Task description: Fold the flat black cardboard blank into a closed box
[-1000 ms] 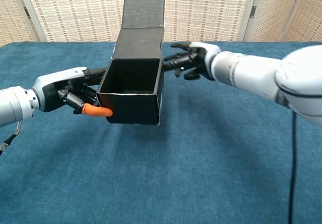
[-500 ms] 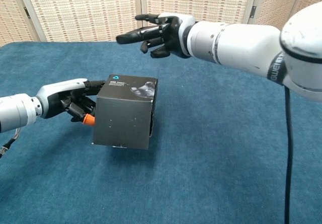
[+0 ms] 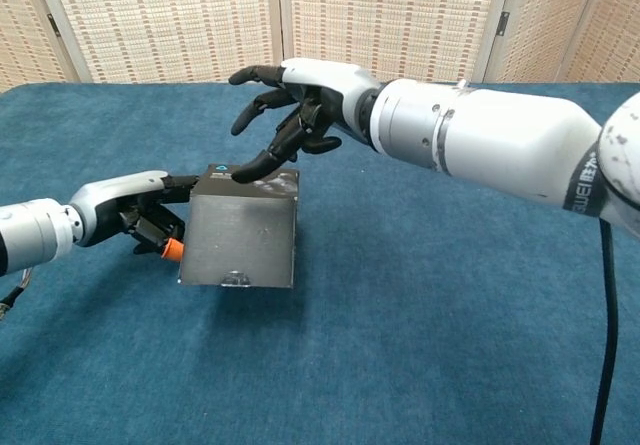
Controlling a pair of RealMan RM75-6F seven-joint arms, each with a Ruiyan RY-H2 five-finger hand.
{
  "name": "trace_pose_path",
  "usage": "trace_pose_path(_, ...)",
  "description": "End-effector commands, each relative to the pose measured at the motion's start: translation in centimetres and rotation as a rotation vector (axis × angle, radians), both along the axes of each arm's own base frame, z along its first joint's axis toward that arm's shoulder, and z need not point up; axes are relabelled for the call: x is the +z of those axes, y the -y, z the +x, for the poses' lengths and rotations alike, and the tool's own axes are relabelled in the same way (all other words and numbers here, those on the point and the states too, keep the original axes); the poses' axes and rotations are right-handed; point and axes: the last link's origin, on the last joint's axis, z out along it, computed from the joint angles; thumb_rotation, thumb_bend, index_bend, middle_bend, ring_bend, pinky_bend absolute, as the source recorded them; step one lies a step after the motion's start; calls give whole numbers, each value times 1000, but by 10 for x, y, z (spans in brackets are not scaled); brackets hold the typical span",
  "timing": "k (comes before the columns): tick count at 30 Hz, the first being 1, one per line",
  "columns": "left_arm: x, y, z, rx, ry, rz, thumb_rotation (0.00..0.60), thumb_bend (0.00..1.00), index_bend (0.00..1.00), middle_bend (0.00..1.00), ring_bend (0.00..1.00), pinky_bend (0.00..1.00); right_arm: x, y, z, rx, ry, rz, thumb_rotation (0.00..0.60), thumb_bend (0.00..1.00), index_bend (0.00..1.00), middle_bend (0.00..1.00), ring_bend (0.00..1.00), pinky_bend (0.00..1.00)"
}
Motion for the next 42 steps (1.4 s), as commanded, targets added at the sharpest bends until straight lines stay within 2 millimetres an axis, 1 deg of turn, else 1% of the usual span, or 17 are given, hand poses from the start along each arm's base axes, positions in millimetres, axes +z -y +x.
trace_pose_path(1, -1, 3, 2, 10, -19, 10, 600, 227, 301, 397, 762, 843, -4, -4, 0, 22, -29, -10, 600, 0, 77, 264, 706, 1000)
trace_pose_path(5, 0, 6, 2, 2, -45, 21, 600, 224, 206, 321, 762, 842, -11, -6, -1, 43, -67, -22, 600, 0, 80, 265, 706, 1000)
trace_pose_path(9, 1, 9, 2, -11, -78, 33, 600, 223, 113, 274, 762, 838, -16, -9, -2, 69, -101, -42, 600, 0, 83, 265, 706, 1000)
trace_pose_path(10, 2, 10, 2, -15, -88, 35, 600, 222, 77, 258, 762, 836, -18, -9, -2, 76, -109, -49, 600, 0, 84, 265, 706, 1000)
trace_pose_path(14, 5, 14, 1, -39, -119, 40, 600, 220, 3, 216, 762, 830, -21, -11, -2, 93, -129, -63, 600, 0, 92, 265, 706, 1000)
trace_pose_path(22, 17, 19, -2, -137, -247, 63, 600, 213, 0, 129, 740, 820, -26, -15, -2, 127, -157, -88, 600, 0, 102, 270, 706, 1000)
trace_pose_path(26, 20, 19, -3, -157, -274, 72, 600, 213, 0, 101, 732, 817, -27, -15, -2, 136, -164, -95, 600, 0, 109, 277, 706, 1000)
trace_pose_path(28, 27, 20, -5, -190, -324, 86, 600, 213, 0, 82, 727, 817, -30, -17, -3, 157, -182, -112, 600, 0, 120, 285, 708, 1000)
trace_pose_path(29, 37, 18, -9, -228, -388, 114, 600, 213, 0, 76, 725, 817, -33, -18, -5, 188, -213, -135, 600, 0, 125, 288, 708, 1000)
trace_pose_path(30, 41, 18, -10, -239, -413, 127, 600, 213, 0, 72, 725, 816, -35, -19, -6, 197, -223, -144, 600, 0, 129, 291, 709, 1000)
trace_pose_path(34, 59, 13, -12, -266, -523, 187, 600, 212, 0, 65, 725, 814, -40, -19, -10, 244, -261, -186, 600, 0, 146, 301, 710, 1000)
trace_pose_path(37, 75, 9, -13, -268, -614, 240, 600, 212, 0, 55, 725, 812, -43, -20, -12, 313, -306, -249, 600, 0, 168, 315, 712, 1000)
trace_pose_path(42, 91, 5, -7, -236, -648, 298, 600, 212, 0, 44, 723, 811, -47, -23, -16, 444, -385, -358, 600, 0, 214, 337, 720, 1000)
